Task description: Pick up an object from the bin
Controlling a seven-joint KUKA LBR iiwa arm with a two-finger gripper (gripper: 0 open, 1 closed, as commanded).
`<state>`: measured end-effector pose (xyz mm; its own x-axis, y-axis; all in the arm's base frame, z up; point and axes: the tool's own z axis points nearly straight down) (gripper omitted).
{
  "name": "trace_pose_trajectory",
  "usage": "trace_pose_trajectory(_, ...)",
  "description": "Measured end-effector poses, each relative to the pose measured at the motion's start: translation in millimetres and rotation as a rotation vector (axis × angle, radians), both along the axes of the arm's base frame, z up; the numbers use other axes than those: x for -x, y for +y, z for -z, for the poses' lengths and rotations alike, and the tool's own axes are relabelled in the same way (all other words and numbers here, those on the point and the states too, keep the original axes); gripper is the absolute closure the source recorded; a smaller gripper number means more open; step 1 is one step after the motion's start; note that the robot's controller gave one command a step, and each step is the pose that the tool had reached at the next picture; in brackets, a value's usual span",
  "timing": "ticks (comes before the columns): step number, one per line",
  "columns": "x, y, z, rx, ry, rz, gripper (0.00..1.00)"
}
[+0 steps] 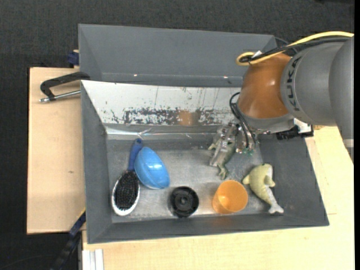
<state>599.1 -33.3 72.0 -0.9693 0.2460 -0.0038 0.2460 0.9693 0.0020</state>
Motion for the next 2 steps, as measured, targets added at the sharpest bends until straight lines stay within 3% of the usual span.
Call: trace_pose_trajectory(2,-4.6,2,-70,0.000,-0.006,-0.002,1.00)
